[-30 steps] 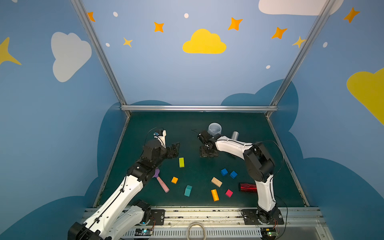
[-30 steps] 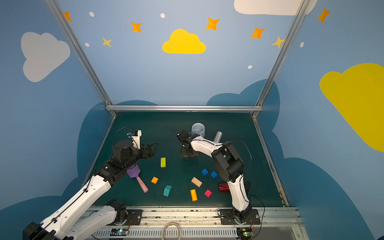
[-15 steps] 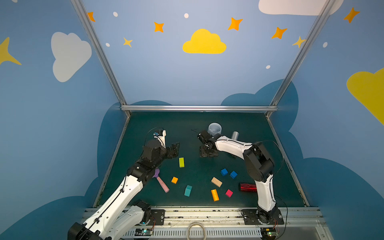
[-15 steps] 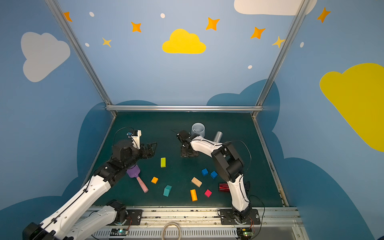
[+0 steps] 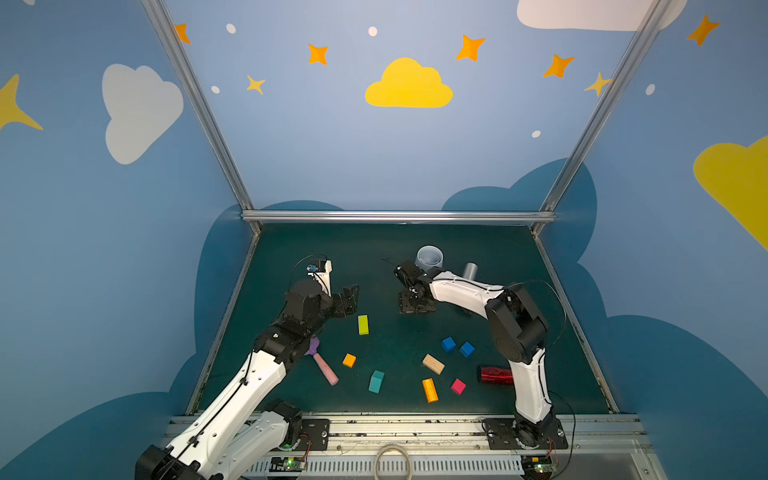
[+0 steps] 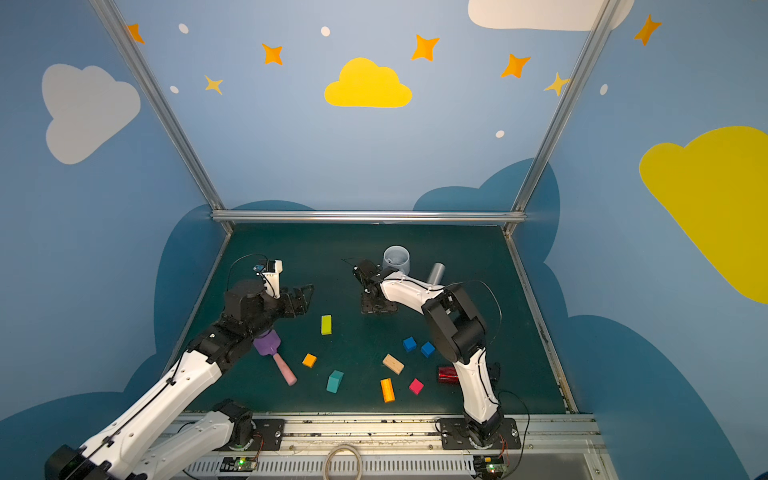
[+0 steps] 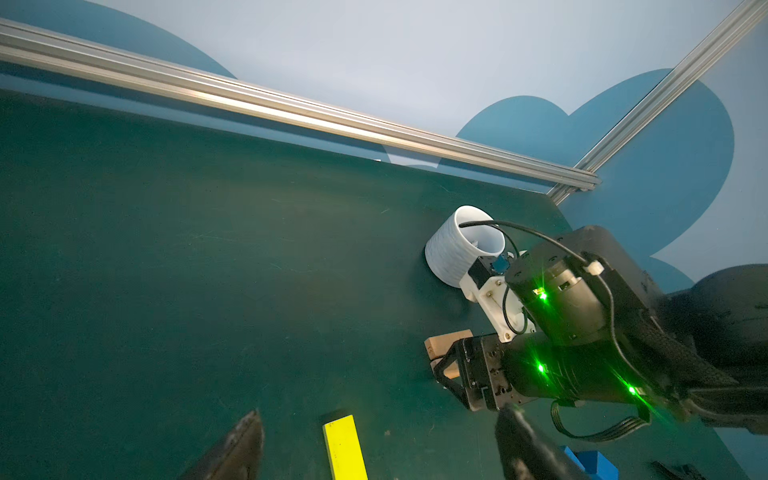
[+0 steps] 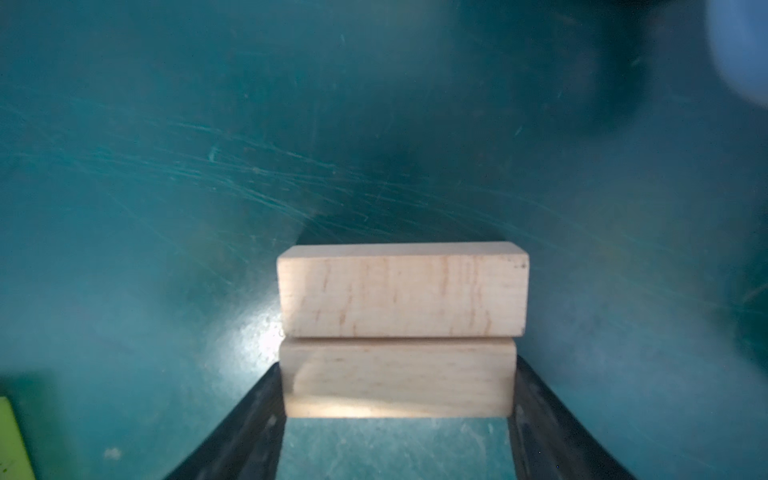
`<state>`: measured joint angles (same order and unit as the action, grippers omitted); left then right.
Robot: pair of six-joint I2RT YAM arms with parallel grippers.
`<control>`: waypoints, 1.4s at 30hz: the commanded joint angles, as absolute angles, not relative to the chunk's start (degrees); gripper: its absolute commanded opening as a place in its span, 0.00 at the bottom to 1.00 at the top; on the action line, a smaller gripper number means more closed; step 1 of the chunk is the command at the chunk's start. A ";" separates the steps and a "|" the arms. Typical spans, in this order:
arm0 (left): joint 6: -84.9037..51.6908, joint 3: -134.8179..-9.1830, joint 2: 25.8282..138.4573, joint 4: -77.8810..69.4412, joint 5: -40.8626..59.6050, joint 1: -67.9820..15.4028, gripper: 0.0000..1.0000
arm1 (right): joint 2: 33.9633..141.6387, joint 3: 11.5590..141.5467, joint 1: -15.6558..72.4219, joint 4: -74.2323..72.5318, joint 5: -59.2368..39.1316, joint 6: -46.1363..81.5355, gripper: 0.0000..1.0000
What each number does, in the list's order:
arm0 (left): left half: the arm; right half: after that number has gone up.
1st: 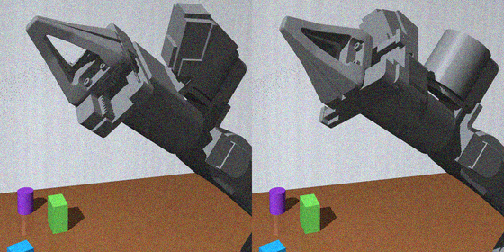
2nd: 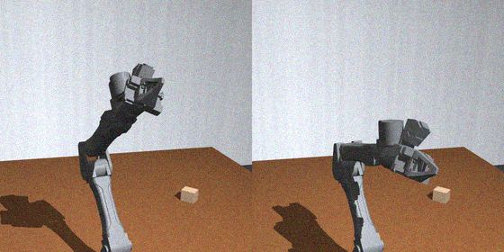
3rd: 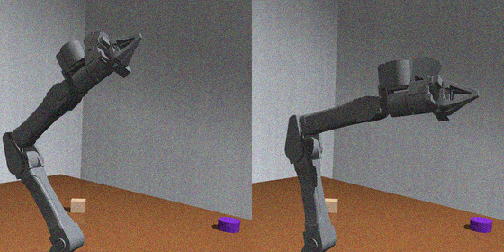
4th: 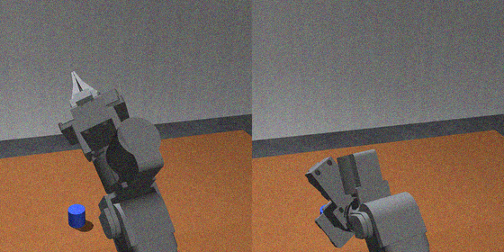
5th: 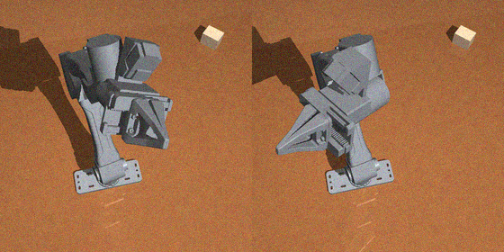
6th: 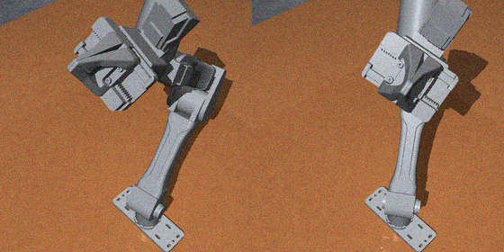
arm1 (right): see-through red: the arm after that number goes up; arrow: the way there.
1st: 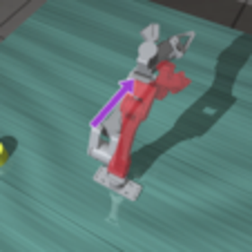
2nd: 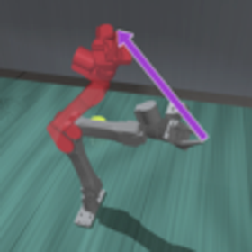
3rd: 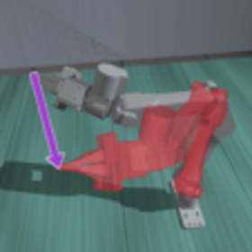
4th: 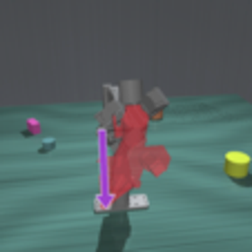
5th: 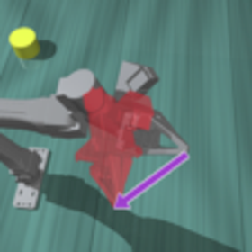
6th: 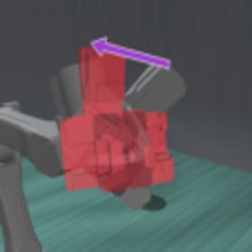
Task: Build the wood block tower
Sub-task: 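Lower the held wooden block onto the other plain wooden block with the right gripper, then open the right gripper to release the block on top of the stack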
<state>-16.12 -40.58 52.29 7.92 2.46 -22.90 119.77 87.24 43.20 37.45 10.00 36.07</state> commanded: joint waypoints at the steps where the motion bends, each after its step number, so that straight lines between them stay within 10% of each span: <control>1: -15.29 -40.14 51.68 7.21 2.11 -22.98 0.87 | 121.67 88.24 42.86 38.58 10.34 37.04 0.70; 42: -15.41 -39.92 50.89 7.54 2.01 -22.98 0.87 | 121.16 88.16 42.89 38.58 9.92 37.98 0.88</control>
